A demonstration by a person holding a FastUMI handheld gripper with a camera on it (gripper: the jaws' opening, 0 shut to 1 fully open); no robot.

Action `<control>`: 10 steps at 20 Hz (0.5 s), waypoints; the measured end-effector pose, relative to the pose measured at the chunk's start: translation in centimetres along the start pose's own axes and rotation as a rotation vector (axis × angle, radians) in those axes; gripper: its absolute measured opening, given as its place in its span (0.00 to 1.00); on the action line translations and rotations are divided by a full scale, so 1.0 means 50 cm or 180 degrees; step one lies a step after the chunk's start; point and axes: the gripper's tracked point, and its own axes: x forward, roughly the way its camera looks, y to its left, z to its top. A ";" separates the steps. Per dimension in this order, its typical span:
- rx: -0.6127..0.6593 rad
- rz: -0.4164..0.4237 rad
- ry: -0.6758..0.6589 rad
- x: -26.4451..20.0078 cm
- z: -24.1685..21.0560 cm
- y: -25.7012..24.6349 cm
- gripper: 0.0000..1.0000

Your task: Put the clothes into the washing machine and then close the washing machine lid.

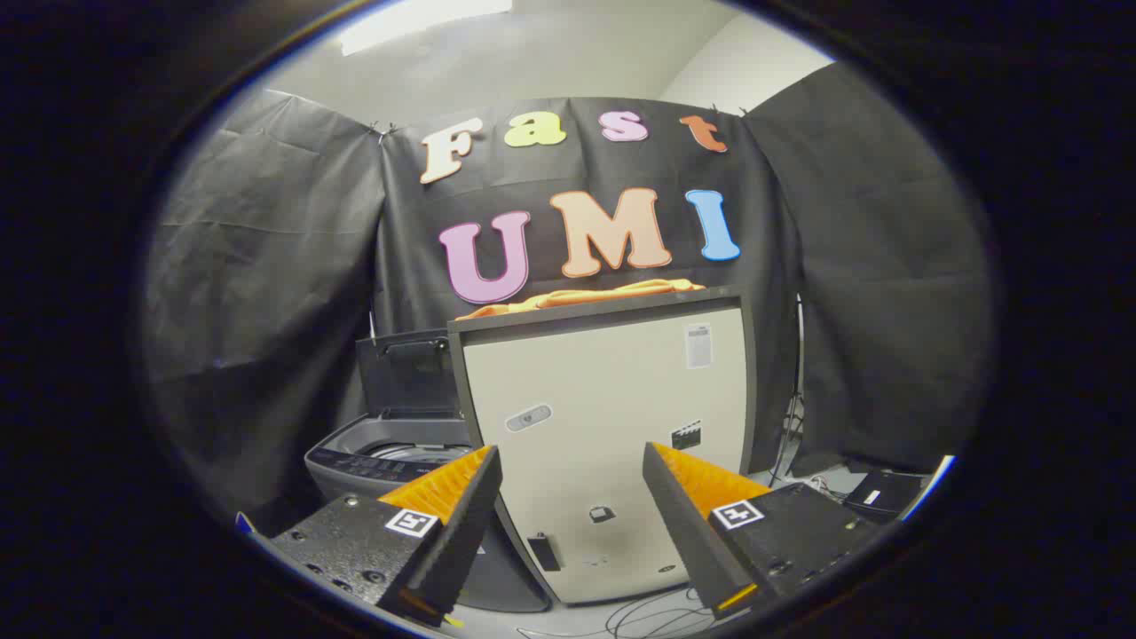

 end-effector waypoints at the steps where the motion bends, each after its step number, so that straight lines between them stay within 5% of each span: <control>1: -0.0005 -0.0006 0.0014 0.001 -0.002 -0.001 0.96; 10: 0.0009 0.0021 0.0005 0.010 0.020 0.013 0.96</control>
